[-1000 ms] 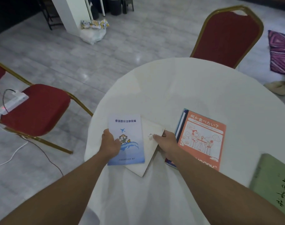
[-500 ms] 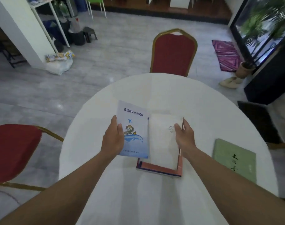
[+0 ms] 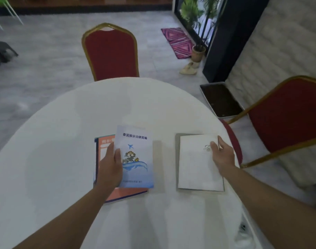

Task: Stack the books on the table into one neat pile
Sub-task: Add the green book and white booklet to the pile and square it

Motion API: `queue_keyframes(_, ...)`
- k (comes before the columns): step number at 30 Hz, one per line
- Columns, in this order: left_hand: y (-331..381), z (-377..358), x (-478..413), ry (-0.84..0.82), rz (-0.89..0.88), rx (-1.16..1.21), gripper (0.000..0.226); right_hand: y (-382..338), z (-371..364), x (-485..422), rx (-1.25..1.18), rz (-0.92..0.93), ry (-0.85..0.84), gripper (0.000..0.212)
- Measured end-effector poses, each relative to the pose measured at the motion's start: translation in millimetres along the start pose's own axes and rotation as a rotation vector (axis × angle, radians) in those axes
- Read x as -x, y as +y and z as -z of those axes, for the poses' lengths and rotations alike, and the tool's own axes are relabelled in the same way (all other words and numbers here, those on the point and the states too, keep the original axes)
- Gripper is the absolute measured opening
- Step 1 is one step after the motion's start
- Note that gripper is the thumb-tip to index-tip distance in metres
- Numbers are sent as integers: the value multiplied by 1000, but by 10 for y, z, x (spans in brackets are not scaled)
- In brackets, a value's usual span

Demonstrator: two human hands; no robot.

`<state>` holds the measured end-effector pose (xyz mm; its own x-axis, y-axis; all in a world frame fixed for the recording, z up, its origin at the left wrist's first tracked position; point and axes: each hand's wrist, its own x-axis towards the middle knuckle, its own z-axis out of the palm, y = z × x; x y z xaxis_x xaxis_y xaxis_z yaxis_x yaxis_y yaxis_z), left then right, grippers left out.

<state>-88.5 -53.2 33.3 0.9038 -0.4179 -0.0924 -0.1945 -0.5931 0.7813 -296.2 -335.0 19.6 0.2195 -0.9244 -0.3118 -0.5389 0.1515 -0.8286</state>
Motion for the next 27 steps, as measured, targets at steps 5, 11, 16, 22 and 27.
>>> queue_keyframes(5, -97, -242, -105, -55, 43, -22, 37, 143, -28, -161, 111, 27, 71, 47)
queue_keyframes(11, -217, -355, -165, -79, 84, -63, 41, 280, -220, -235, 387, 46, 75, 61)
queue_keyframes(16, -130, -431, -214, -69, 99, -67, 42, 504, -278, -158, 683, 152, -170, 87)
queue_keyframes(22, 259, -780, -180, -139, 38, 18, 42, 501, -203, -189, 626, 144, -235, 77)
queue_keyframes(27, 692, -1402, -18, -275, -68, 117, 36, 552, 20, -183, 178, 21, -116, 64)
